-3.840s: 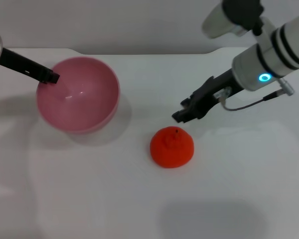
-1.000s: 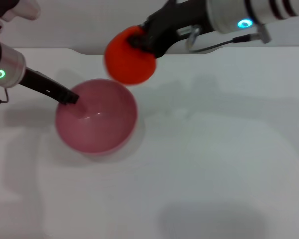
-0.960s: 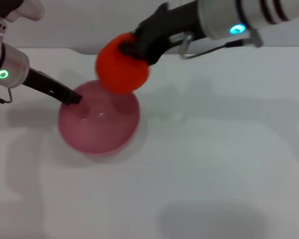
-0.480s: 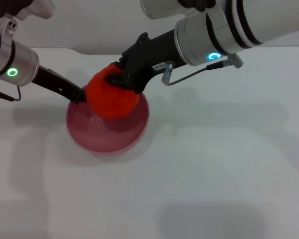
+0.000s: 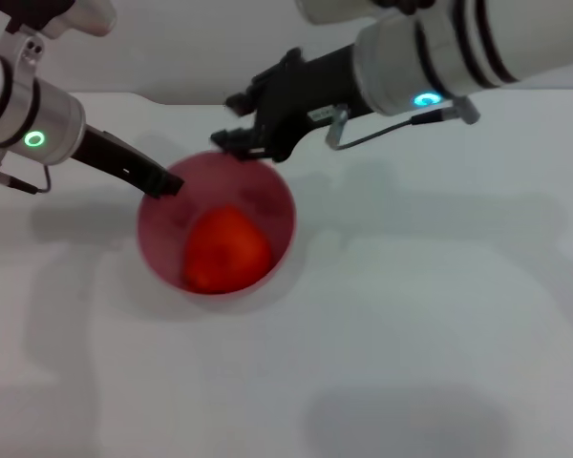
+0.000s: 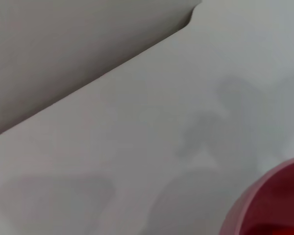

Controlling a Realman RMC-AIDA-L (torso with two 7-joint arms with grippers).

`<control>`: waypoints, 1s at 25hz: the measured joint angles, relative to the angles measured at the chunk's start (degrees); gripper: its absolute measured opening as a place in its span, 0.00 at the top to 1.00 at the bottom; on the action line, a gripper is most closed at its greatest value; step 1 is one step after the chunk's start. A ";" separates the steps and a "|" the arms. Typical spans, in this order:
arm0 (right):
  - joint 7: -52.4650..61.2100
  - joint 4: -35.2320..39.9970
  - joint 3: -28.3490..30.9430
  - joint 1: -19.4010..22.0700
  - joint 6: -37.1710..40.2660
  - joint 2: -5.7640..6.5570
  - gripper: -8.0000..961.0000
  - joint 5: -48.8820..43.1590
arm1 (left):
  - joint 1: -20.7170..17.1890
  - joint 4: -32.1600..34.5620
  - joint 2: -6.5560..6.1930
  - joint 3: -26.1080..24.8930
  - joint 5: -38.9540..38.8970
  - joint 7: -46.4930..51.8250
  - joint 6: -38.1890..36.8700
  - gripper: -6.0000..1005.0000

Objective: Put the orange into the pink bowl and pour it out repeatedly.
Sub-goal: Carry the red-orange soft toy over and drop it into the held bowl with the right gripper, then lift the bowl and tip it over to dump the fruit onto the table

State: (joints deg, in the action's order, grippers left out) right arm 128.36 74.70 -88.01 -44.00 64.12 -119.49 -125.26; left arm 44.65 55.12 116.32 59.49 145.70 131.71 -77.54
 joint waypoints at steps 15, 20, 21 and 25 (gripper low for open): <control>-62.70 -14.11 3.97 19.21 -19.34 0.11 0.56 66.45 | -8.81 13.24 1.83 25.79 -12.61 -8.07 21.33 0.95; -82.88 -24.96 4.58 21.10 -10.67 0.17 0.56 92.98 | -13.09 16.43 1.89 36.84 -14.64 -11.20 36.65 0.95; -86.08 -27.34 4.61 21.18 -8.19 0.18 0.56 97.94 | -13.58 16.53 1.89 39.20 -14.64 -11.50 40.20 0.95; -96.99 -36.31 4.14 21.22 3.47 0.10 0.56 114.39 | -15.41 15.97 1.97 47.41 -11.56 -12.06 52.92 0.95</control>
State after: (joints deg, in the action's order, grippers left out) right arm 31.37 38.39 -83.87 -22.79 67.59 -119.39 -10.86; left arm 29.23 71.08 118.29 106.90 134.13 119.65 -24.63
